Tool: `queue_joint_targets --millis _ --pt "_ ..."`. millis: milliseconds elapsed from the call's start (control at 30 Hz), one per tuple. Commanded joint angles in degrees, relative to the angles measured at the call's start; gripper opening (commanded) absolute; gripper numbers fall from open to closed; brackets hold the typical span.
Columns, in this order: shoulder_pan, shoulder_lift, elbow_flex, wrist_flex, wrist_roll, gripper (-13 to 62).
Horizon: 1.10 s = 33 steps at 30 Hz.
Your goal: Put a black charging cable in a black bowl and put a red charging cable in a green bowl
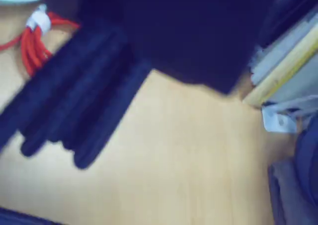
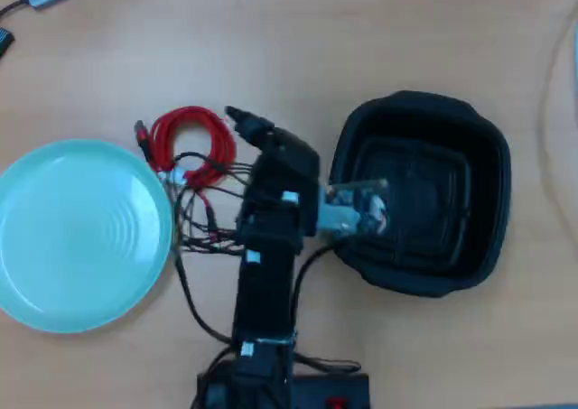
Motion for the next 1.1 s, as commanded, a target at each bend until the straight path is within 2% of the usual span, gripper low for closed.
queue_joint_targets --millis 0,233,533,833,1067 --pt "3.8 3.7 -6.2 -0.3 -3.6 -6.4" --pt "16.4 3.8 -3.2 -0.3 -5.6 -6.4" --pt "30.7 3.5 12.7 -5.4 -5.8 -6.4" --pt "30.8 3.5 32.8 -25.4 -5.4 -6.5" --pt "30.9 3.3 38.0 -28.0 -5.0 -6.5"
